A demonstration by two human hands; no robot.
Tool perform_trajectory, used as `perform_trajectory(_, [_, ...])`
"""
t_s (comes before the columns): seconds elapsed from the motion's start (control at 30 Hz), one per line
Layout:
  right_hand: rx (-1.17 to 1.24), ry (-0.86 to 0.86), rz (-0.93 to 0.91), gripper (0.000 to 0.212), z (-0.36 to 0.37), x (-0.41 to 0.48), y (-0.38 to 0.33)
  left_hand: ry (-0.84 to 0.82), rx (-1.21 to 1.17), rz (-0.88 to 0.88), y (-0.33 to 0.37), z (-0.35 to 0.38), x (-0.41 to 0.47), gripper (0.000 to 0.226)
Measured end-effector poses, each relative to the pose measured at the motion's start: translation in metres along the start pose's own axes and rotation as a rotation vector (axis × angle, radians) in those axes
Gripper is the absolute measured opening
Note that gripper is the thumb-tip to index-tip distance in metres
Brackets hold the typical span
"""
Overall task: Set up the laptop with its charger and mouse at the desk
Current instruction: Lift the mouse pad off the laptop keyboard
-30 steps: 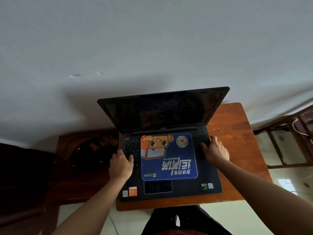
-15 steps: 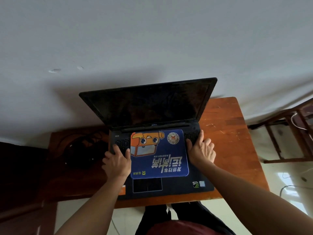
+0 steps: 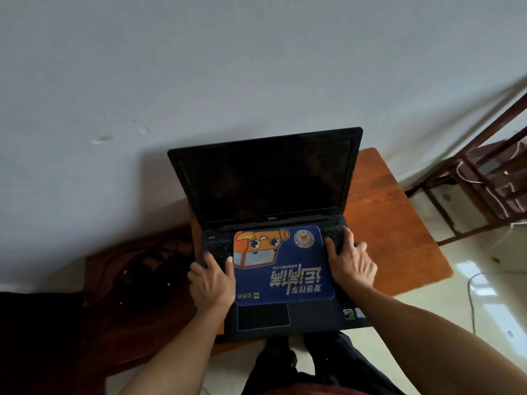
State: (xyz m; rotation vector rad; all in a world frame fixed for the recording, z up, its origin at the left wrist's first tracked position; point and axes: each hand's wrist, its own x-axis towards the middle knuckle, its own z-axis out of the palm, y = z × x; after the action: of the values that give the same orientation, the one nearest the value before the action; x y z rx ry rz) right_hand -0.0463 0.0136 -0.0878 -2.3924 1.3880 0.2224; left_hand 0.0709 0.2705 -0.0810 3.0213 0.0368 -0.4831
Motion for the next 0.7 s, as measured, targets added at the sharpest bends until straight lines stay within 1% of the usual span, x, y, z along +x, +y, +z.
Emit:
perform_trajectory(0.13, [0.018,0.05,0.065,0.065,-0.009,-0.025,0.031,-0.064,0.03,0.072,0.01,-0.003,-0.013,0.06])
perform_trajectory(0.33, [0.052,0.122,0.216,0.059,-0.037,-0.051,0.1,-0.071,0.093,0.324,0.056,-0.004,-0.042,0.06])
perform_trajectory(0.47, [0.1,0.178,0.341,0.055,-0.055,-0.07,0.158,-0.057,0.119,0.505,0.108,-0.005,-0.068,0.063])
perform_trajectory(0.5, [0.119,0.205,0.398,0.055,-0.063,-0.079,0.182,-0.052,0.133,0.578,0.129,-0.004,-0.083,0.064])
perform_trajectory(0.6, [0.152,0.273,0.523,0.055,-0.078,-0.096,0.235,-0.054,0.147,0.715,0.176,0.001,-0.12,0.069])
perform_trajectory(0.7, [0.179,0.325,0.619,0.056,-0.095,-0.112,0.292,-0.072,0.144,0.815,0.223,0.011,-0.164,0.071])
